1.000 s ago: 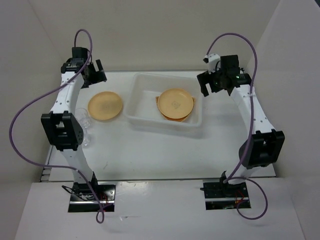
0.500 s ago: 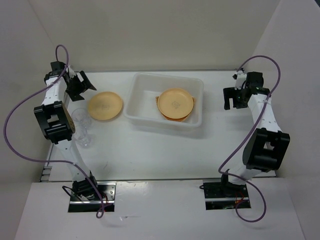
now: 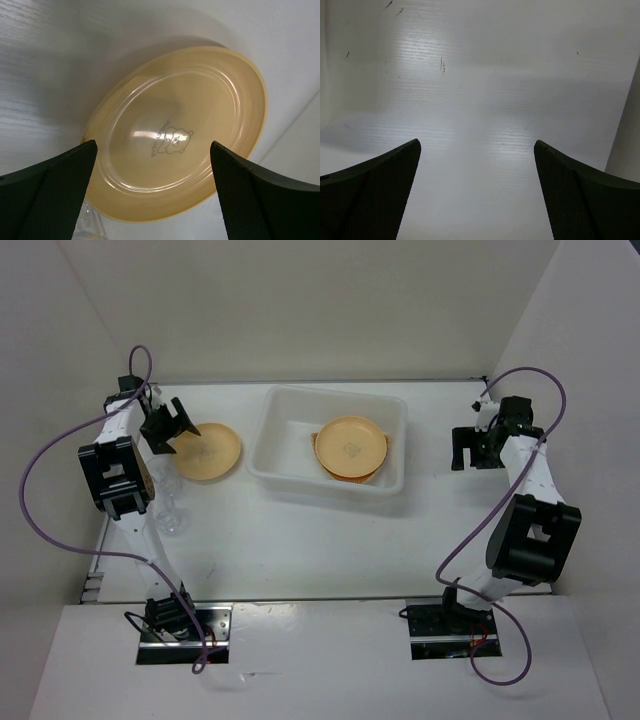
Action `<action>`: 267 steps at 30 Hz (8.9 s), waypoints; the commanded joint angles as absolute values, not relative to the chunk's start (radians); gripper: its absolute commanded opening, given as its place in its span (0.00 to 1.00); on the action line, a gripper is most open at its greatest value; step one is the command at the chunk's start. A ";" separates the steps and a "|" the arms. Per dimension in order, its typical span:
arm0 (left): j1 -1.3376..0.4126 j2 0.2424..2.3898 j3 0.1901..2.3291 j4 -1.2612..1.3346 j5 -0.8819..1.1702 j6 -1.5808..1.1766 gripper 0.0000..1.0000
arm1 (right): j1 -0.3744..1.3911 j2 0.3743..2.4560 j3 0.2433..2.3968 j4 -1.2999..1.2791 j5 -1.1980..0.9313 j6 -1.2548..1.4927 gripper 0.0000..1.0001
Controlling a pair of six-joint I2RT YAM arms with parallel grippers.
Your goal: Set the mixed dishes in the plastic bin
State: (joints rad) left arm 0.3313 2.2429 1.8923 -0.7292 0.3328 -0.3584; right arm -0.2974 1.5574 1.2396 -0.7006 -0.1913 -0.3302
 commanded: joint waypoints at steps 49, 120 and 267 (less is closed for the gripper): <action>0.365 2.275 1.833 -0.652 0.514 -0.348 1.00 | -0.298 1.539 1.175 -0.690 -0.321 -0.324 0.98; 0.267 1.833 1.660 -0.314 0.265 -0.730 0.00 | -0.298 1.548 1.098 -0.699 -0.368 -0.307 0.98; -0.370 2.404 2.385 -0.801 -0.080 -0.396 0.00 | -0.298 1.577 1.106 -0.718 -0.365 -0.325 0.98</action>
State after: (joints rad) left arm -0.3786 2.3871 2.3390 -0.8173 -0.0624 -0.3962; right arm -0.2974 1.5929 1.0863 -0.7021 -0.3798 -0.3058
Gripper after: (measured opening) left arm 0.110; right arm 0.982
